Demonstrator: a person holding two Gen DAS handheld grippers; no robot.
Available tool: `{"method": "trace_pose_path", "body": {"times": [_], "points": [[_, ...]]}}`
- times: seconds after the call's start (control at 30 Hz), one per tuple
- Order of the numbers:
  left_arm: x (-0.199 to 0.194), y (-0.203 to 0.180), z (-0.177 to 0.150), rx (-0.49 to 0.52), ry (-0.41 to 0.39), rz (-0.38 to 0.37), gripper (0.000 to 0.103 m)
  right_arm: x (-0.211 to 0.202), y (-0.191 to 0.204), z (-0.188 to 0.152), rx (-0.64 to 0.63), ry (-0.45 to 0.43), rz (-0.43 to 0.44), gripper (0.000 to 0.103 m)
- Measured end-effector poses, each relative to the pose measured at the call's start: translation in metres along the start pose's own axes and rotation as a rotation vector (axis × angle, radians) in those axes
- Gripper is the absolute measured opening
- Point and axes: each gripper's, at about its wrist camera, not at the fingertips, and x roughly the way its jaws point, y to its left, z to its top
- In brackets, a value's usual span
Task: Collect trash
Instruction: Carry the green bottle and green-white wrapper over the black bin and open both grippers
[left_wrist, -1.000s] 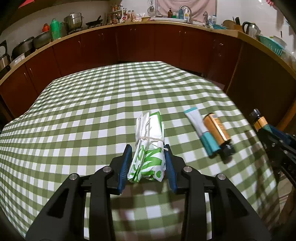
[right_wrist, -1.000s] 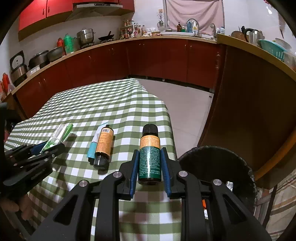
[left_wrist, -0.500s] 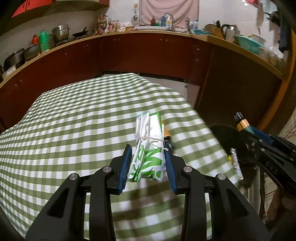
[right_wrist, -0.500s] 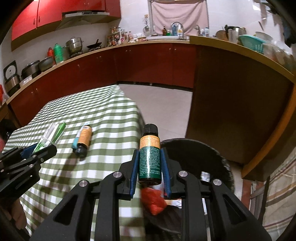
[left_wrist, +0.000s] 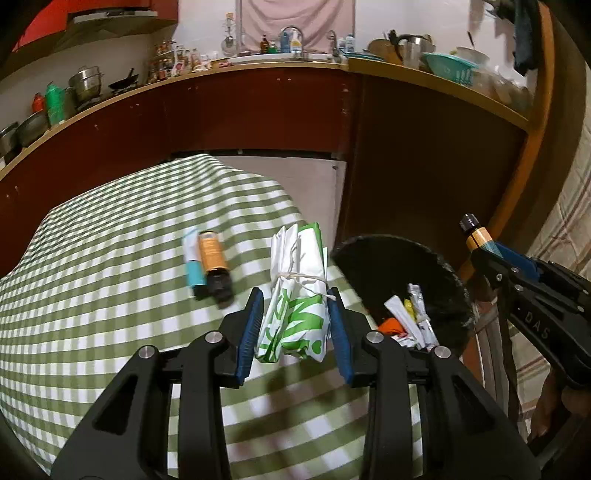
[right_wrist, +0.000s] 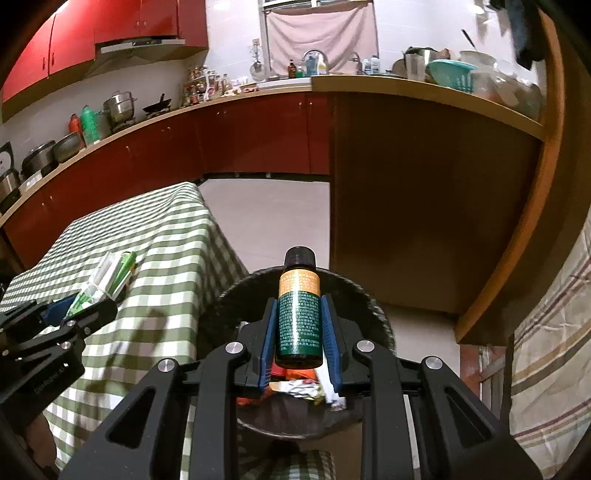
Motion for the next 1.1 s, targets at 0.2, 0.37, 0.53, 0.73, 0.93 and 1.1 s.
{"method": "trace_pose_path", "body": {"times": [0.2,0.37,0.53,0.73,0.93,1.1], "points": [[0.006,-0.024,0.001,0.032,0.002,-0.016,0.034,-0.002,-0.018,-0.004,0.026,-0.001,-0.016,0.024],[0.013,-0.038,0.001,0.051,0.006,-0.021,0.034,0.000,-0.029,-0.008,0.042,0.002,-0.019,0.024],[0.022,-0.049,0.001,0.067,0.015,-0.023,0.034,0.004,-0.034,-0.012,0.049,0.009,-0.012,0.024],[0.036,-0.057,0.004,0.070,0.025,-0.012,0.034,0.014,-0.035,-0.014,0.048,0.020,-0.011,0.024],[0.047,-0.059,0.006,0.069,0.039,-0.007,0.035,0.024,-0.035,-0.013,0.045,0.026,-0.011,0.024],[0.059,-0.064,0.009,0.075,0.051,-0.004,0.035,0.035,-0.035,-0.011,0.043,0.027,-0.012,0.024]]}}
